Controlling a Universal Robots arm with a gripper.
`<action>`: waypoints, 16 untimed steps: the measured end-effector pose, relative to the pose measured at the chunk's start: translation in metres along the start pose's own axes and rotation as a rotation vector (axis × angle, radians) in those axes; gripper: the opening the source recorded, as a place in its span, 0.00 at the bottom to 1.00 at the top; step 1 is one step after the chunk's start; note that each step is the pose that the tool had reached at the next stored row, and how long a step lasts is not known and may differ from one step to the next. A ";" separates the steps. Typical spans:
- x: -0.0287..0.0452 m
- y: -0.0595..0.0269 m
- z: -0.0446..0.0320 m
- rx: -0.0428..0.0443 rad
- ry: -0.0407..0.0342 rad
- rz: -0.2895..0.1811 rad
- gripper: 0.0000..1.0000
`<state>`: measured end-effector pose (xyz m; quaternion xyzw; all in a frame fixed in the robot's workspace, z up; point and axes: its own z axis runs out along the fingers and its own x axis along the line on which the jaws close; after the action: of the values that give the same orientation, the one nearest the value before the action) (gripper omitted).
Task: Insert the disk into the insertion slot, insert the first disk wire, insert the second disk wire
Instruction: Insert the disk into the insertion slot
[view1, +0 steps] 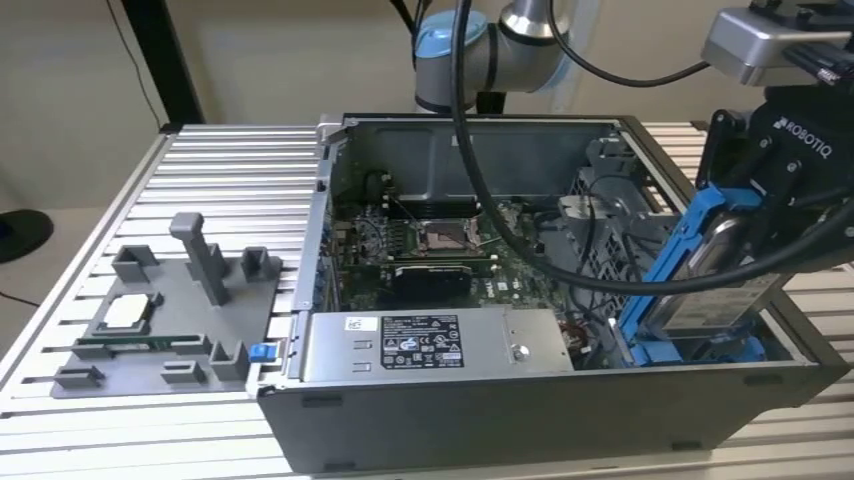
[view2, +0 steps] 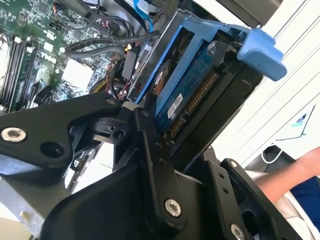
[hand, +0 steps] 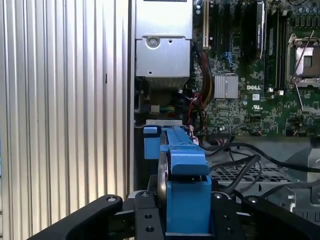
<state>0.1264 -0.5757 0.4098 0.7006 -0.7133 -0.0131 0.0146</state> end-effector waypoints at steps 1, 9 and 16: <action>0.0000 -0.0001 0.0019 -0.0001 -0.0001 0.000 0.00; 0.0000 -0.0006 0.0165 -0.0003 -0.0003 0.000 0.00; 0.0000 -0.0007 0.0196 -0.0002 -0.0001 0.000 1.00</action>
<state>0.1263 -0.5757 0.3902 0.7005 -0.7134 -0.0132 0.0146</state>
